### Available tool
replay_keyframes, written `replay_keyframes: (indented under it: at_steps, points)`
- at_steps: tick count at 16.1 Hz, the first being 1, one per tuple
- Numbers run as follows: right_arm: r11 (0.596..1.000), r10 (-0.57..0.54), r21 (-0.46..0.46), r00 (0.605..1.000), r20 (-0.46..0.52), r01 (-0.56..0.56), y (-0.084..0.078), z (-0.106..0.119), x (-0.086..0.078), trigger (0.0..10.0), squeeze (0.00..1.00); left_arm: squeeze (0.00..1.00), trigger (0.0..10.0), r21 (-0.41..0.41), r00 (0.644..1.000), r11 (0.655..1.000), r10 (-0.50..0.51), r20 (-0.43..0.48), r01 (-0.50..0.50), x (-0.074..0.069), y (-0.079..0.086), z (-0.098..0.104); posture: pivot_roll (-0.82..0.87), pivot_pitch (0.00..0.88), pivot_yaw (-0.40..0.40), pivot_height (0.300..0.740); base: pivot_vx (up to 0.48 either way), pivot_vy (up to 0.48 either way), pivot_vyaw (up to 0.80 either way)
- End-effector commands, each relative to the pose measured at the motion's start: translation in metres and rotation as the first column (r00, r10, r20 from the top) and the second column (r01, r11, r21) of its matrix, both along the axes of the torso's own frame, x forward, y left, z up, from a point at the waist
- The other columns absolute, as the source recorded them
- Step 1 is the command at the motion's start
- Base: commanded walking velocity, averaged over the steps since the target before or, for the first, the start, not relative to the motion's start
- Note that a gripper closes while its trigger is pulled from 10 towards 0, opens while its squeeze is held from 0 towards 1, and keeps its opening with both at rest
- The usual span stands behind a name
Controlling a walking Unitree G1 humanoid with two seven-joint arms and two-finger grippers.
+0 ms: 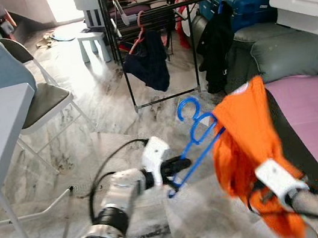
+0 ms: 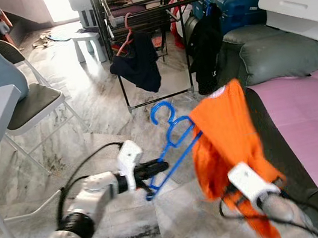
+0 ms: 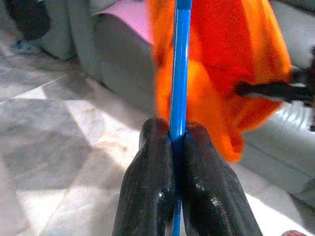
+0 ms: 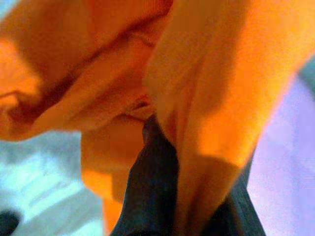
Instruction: Hang hanger
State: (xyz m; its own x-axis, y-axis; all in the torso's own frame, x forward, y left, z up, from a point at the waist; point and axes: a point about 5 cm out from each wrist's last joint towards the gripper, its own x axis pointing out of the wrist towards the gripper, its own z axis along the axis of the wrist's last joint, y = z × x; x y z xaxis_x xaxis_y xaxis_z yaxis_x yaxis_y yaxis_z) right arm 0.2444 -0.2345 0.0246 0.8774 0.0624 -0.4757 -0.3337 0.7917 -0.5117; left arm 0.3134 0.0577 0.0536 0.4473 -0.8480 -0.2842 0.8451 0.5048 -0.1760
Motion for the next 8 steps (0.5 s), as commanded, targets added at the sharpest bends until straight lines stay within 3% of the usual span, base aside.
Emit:
replay_keyframes:
  at_steps: [1, 2, 4, 5, 6, 7, 8]
  points:
    - [0.999, 0.002, 0.039, 0.993, 0.115, -0.007, 0.007, 0.015, 0.009, 0.0, 0.0, 0.0, 0.0, 0.008, 0.998, 1.0, -0.013, 0.061, 0.013, 0.004, 0.001, 0.007, -0.06, 0.0, 0.033, 0.74, 0.0, 0.0, 0.0]
    - [0.999, 0.005, 0.044, 0.991, 0.135, -0.011, 0.008, 0.017, 0.01, 0.0, 0.0, 0.0, 0.0, 0.017, 0.997, 1.0, -0.017, 0.069, 0.016, 0.003, 0.001, 0.007, -0.06, 0.0, 0.032, 0.74, 0.0, 0.0, 0.0]
    - [0.998, -0.016, 0.064, 0.969, 0.248, 0.0, 0.007, 0.033, 0.01, 0.0, 0.0, 0.0, 0.0, 0.146, 0.992, 0.988, -0.056, 0.112, 0.04, -0.002, 0.007, -0.004, -0.05, 0.0, 0.03, 0.74, 0.0, 0.0, 0.0]
    - [0.998, -0.036, 0.056, 0.954, 0.299, 0.021, 0.002, 0.042, 0.008, 0.0, 0.0, 0.0, 0.0, 0.249, 0.988, 0.968, -0.072, 0.134, 0.037, -0.006, 0.014, -0.013, -0.06, 0.0, 0.031, 0.74, 0.0, 0.0, 0.0]
    - [0.995, -0.099, 0.036, 0.919, 0.382, 0.093, -0.01, 0.056, 0.009, 0.0, 0.0, 0.0, 0.0, 0.354, 0.984, 0.934, -0.103, 0.146, 0.045, -0.012, 0.025, -0.025, -0.06, 0.0, 0.032, 0.74, 0.0, 0.0, 0.0]
    - [0.99, -0.141, 0.033, 0.895, 0.423, 0.14, -0.018, 0.065, 0.01, 0.0, 0.0, 0.0, 0.0, 0.381, 0.985, 0.923, -0.11, 0.133, 0.052, -0.015, 0.029, -0.03, -0.06, 0.0, 0.033, 0.74, 0.0, 0.0, 0.0]
    - [0.969, -0.23, 0.049, 0.814, 0.534, 0.241, -0.033, 0.089, 0.014, 0.0, 0.0, 0.0, 0.0, 0.401, 0.986, 0.912, -0.135, 0.097, 0.086, -0.022, 0.036, -0.037, -0.08, 0.0, 0.042, 0.74, 0.0, 0.0, 0.0]
